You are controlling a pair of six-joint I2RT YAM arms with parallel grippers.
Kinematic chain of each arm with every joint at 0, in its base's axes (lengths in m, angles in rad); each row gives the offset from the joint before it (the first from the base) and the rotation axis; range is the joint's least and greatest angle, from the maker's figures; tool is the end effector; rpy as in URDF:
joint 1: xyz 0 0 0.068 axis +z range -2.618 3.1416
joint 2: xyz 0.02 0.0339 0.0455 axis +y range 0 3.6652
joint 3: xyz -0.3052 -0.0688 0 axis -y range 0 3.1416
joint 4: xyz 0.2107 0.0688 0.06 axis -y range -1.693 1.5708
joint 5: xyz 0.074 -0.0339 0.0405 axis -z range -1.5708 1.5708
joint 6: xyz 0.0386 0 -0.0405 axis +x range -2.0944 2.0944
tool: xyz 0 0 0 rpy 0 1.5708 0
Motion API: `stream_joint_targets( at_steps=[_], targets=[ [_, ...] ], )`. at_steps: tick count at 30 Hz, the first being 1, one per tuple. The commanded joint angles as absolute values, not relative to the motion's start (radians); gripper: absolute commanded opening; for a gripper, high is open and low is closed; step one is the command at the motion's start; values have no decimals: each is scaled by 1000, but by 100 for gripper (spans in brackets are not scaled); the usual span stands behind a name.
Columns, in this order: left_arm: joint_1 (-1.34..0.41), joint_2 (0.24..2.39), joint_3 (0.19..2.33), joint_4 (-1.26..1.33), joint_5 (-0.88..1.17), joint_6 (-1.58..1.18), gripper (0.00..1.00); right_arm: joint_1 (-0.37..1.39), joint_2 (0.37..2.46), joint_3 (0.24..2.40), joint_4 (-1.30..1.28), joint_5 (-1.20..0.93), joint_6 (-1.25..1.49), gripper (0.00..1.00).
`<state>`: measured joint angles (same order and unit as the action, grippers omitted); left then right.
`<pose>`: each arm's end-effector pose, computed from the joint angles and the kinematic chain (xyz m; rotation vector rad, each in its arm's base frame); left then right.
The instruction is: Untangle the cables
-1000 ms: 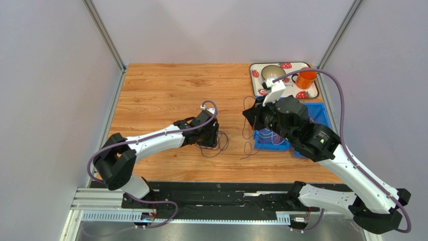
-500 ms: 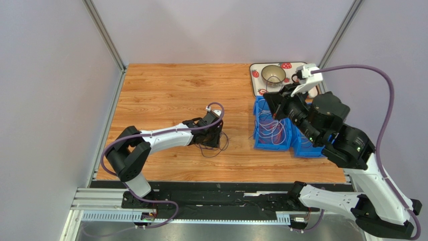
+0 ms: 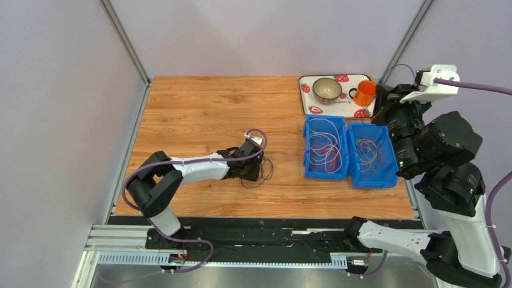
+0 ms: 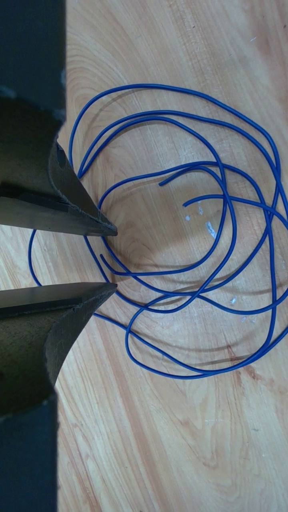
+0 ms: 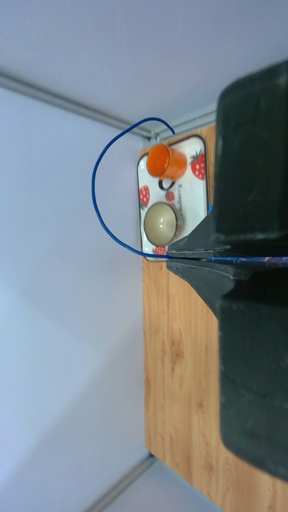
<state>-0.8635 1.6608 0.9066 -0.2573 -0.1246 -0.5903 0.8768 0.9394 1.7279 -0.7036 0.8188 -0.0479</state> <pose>0.1997 -0.2262 0.2217 0.3100 2.5998 -0.3776 0.0510 0.0172 0.5601 -0.0318 1.5128 0.0564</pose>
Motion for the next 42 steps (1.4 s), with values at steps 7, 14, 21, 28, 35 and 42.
stream_joint_targets(
  at_steps=[7, 14, 21, 28, 35, 42],
  targets=[
    [-868, 1617, 858, -155, -130, -561, 41, 781, 992, 1750, -538, 1086, -334, 0],
    [-868, 1580, 818, -117, -123, -561, 41, 456, 1015, 1614, -573, 1006, -217, 0],
    [-868, 1549, 790, -100, -114, -560, 41, 151, 1060, 1539, -690, 819, 35, 0],
    [-868, 1539, 778, -89, -113, -563, 41, 37, 1088, 1480, -719, 631, 149, 0],
    [-868, 1546, 781, -86, -114, -563, 41, -41, 1120, 1418, -733, 440, 265, 0],
    [-868, 1537, 765, -75, -115, -565, 41, -54, 1190, 1335, -730, 428, 339, 0]
  ],
)
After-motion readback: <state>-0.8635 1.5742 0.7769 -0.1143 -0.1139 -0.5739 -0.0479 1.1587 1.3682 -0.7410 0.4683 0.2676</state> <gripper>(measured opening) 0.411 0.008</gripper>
